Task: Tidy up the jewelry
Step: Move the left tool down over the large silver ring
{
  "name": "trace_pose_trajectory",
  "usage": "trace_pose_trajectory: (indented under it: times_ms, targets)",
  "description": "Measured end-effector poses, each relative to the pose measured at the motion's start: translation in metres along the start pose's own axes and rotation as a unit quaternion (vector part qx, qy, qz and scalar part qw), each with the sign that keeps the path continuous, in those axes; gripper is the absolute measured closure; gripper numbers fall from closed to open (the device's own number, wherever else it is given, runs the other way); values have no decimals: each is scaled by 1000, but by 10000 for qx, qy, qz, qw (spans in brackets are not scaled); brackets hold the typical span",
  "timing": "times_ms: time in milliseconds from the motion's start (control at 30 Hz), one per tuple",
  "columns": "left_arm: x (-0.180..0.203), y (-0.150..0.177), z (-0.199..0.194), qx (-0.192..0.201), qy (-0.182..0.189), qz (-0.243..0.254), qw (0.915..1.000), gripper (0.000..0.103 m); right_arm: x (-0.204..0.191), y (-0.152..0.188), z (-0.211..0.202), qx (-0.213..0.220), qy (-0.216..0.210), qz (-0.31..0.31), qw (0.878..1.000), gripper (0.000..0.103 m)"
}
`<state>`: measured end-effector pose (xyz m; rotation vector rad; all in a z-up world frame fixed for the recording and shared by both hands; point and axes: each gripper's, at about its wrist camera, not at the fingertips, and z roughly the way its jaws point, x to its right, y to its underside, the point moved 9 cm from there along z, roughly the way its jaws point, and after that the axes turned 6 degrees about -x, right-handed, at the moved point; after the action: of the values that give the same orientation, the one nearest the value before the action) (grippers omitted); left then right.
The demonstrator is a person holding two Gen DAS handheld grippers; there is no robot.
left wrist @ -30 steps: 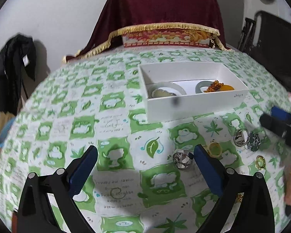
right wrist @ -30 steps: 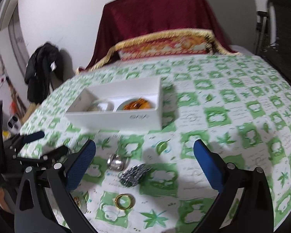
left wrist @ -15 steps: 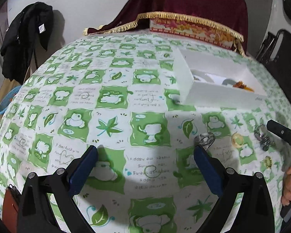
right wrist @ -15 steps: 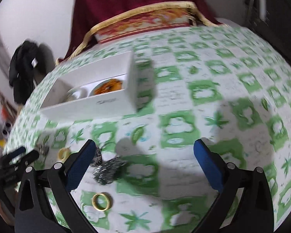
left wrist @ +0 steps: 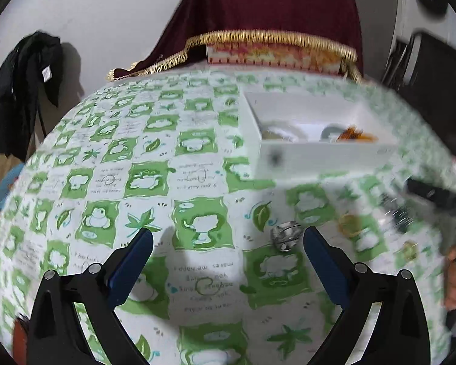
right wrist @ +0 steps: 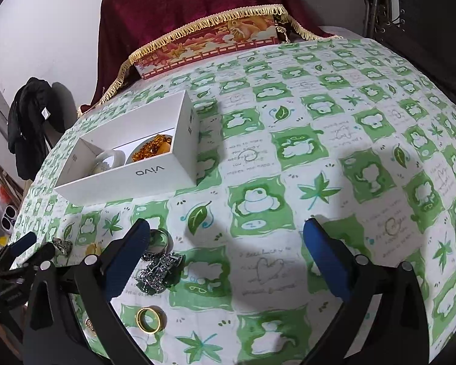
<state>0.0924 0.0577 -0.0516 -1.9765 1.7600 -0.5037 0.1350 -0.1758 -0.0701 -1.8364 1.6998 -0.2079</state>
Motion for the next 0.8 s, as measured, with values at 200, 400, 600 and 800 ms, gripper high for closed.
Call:
trace_pose_trajectory:
  times_ms: [200, 400, 600, 800]
  targets:
    - [-21, -12, 16, -181, 89, -371, 9991, 3, -1, 0, 1, -18, -12, 12, 10000, 5]
    - [-46, -20, 25, -251, 341, -930, 9948, 3, 0, 0, 1, -17, -22, 20, 10000, 5]
    - [-61, -16, 18, -198, 393, -1237, 9913, 3, -1, 0, 1, -11, -47, 34, 10000, 5]
    - [-77, -16, 6, 86, 596, -1669, 9841, 4, -7, 1, -1, 16, -180, -60, 9998, 5]
